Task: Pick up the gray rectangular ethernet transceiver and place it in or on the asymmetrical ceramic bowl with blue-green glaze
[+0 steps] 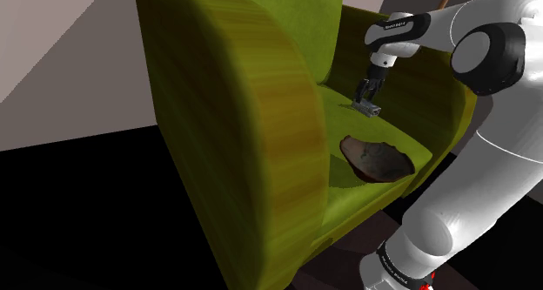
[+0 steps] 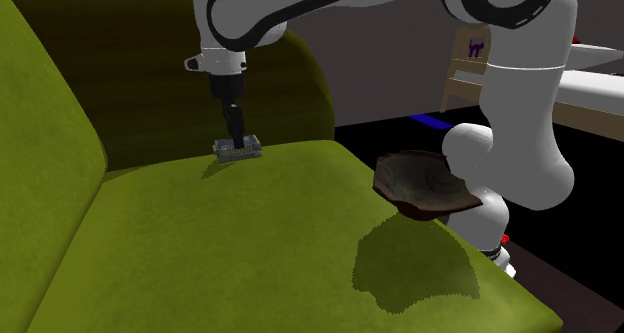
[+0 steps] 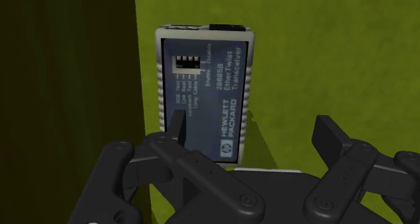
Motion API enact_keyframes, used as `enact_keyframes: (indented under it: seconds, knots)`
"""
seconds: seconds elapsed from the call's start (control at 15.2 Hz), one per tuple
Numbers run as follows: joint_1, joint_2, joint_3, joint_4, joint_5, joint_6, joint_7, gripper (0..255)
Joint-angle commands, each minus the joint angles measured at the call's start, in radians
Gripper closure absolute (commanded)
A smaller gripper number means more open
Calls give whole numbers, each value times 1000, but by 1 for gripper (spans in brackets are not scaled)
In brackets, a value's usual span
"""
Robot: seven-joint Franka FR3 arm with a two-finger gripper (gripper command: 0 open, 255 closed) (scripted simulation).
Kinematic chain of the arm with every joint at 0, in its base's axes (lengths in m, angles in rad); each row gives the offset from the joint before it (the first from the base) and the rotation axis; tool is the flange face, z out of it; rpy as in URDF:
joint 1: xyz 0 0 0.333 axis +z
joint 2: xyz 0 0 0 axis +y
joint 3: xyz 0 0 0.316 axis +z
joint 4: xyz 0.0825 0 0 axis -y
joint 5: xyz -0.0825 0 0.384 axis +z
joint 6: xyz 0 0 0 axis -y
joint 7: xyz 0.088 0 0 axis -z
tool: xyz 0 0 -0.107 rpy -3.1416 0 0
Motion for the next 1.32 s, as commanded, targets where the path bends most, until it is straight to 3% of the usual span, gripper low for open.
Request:
enact_keyframes:
  seconds: [0.0, 0.59, 1.06, 1.12, 1.25]
  knots:
    - [-26, 81, -15, 77, 42, -5, -45, 0]
    - [-44, 128, -8, 27, 67, 86, -67, 0]
    - [-52, 127, 1, 27, 65, 86, -66, 0]
    - [-45, 108, 4, 13, 56, 85, -54, 255]
    - [-45, 102, 2, -2, 54, 94, -58, 255]
